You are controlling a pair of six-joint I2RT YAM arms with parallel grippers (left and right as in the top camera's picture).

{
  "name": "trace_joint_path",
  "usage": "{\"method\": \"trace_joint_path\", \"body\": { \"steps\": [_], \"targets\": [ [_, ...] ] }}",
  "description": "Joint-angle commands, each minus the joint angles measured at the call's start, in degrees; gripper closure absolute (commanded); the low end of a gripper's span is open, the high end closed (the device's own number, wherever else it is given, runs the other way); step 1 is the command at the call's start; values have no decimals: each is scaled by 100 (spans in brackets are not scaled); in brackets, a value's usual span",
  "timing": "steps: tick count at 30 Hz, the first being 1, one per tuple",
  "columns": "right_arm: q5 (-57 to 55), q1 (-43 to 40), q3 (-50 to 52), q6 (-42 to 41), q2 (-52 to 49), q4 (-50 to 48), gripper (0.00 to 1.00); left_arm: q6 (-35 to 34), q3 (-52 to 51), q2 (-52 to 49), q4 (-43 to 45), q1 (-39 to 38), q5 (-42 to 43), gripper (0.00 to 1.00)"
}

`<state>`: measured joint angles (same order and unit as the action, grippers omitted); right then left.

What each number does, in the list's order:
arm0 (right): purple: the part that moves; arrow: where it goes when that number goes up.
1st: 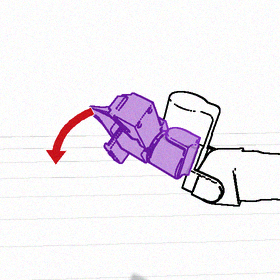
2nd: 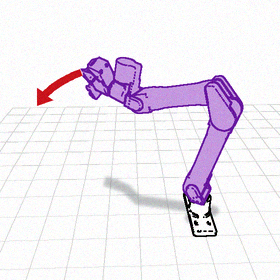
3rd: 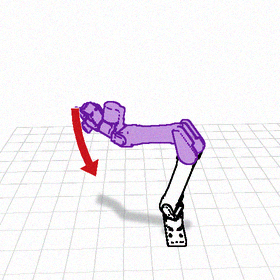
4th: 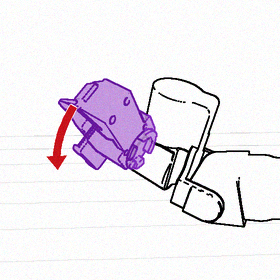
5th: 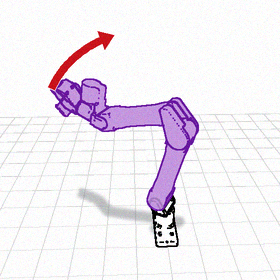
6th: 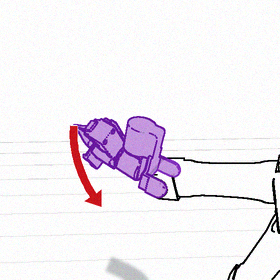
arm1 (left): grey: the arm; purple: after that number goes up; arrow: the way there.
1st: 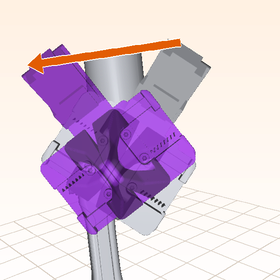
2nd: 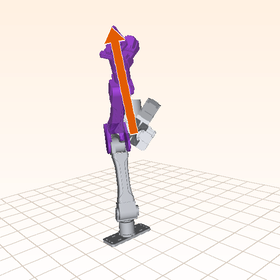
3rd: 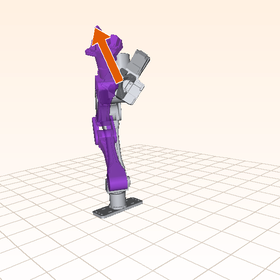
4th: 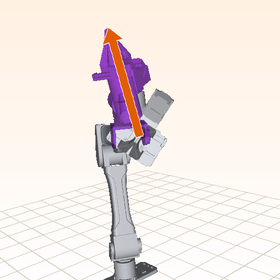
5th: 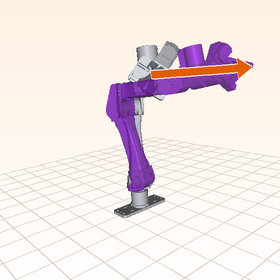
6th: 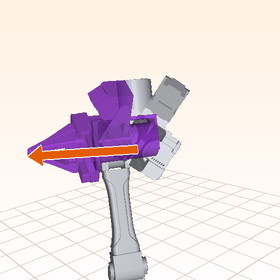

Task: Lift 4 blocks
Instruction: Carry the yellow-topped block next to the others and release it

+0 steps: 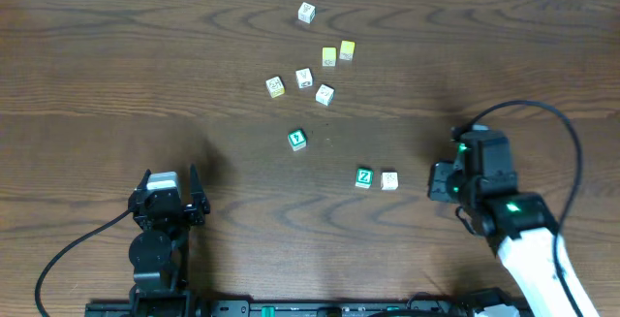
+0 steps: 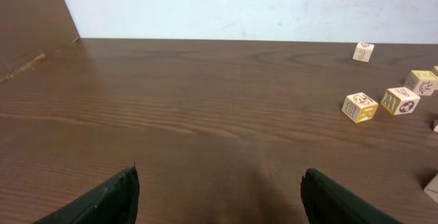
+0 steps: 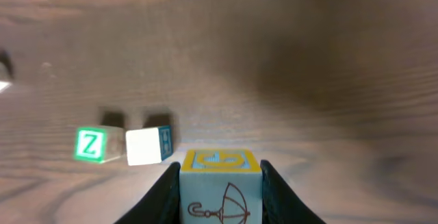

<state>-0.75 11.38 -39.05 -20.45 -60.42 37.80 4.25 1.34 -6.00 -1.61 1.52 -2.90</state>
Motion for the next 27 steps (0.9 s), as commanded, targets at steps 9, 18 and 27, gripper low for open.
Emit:
{"method": "trace_joint_path", "body": {
  "steps": [9, 18, 27],
  "targets": [
    [833, 319, 120, -247, -2286, -1641, 79, -111, -111, 4, -219, 39, -50, 24],
    [723, 634, 118, -273, -2546, -1768, 80, -111, -111, 4, -221, 39, -50, 24],
    [269, 629, 118, -483, -2546, -1515, 80, -109, -111, 4, -219, 39, -50, 24]
  ]
}}
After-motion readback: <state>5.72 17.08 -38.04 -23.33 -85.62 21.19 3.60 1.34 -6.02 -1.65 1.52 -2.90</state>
